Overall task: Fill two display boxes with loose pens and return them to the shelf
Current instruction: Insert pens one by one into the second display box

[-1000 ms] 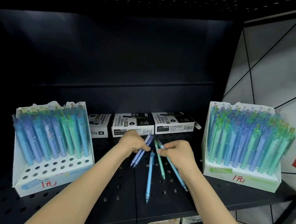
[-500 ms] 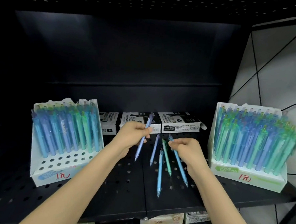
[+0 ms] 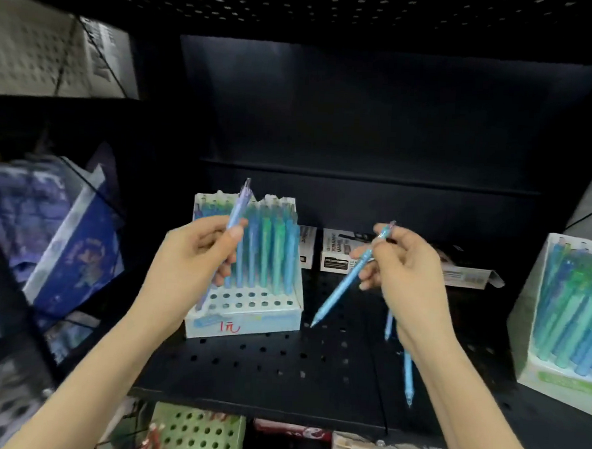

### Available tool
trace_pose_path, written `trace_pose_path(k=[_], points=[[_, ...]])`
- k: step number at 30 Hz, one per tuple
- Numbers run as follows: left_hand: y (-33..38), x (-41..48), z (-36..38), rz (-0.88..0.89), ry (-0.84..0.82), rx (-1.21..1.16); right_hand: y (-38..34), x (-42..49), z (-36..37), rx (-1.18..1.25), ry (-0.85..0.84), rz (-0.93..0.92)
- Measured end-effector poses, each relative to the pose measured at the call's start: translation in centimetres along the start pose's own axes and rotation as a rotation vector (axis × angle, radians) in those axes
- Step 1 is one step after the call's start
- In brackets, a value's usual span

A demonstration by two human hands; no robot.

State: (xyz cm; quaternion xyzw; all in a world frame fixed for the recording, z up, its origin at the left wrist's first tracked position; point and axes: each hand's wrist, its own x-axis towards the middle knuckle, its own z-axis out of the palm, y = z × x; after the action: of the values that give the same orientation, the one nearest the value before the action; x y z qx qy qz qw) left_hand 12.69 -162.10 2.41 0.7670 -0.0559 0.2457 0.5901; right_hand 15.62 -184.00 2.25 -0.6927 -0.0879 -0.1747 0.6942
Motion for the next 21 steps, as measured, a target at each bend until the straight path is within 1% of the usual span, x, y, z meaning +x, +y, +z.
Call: trace_pose_path(k=[4, 9, 12, 16, 18, 21], points=[[-2.1, -0.3, -2.2, 0.039, 0.048, 0.043, -0.1, -0.5, 3.7, -0.127, -0.055, -0.183], [-3.7, -0.5, -3.4, 0.054, 0.053, 0.061, 0.4, -0.7, 6.6, -0.273, -0.115, -0.327], [-4.1, -0.5, -3.7, 0.052, 0.062, 0.062, 0.4, -0.9, 7.5, -0.343, -0.142, -0.367], [-4.6, -0.3, -3.9, 0.063, 0.024, 0.049, 0.7, -0.7, 7.9, -0.461, -0.164, -0.392], [-4.7, -0.3, -4.0, 0.076, 0.02, 0.052, 0.9, -0.5, 8.1, -0.553, -0.13, -0.429], [-4.8, 0.0, -4.1, 0.085, 0.027, 0.048, 0.6, 0.2, 8.5, -0.778, 0.04, -0.592]])
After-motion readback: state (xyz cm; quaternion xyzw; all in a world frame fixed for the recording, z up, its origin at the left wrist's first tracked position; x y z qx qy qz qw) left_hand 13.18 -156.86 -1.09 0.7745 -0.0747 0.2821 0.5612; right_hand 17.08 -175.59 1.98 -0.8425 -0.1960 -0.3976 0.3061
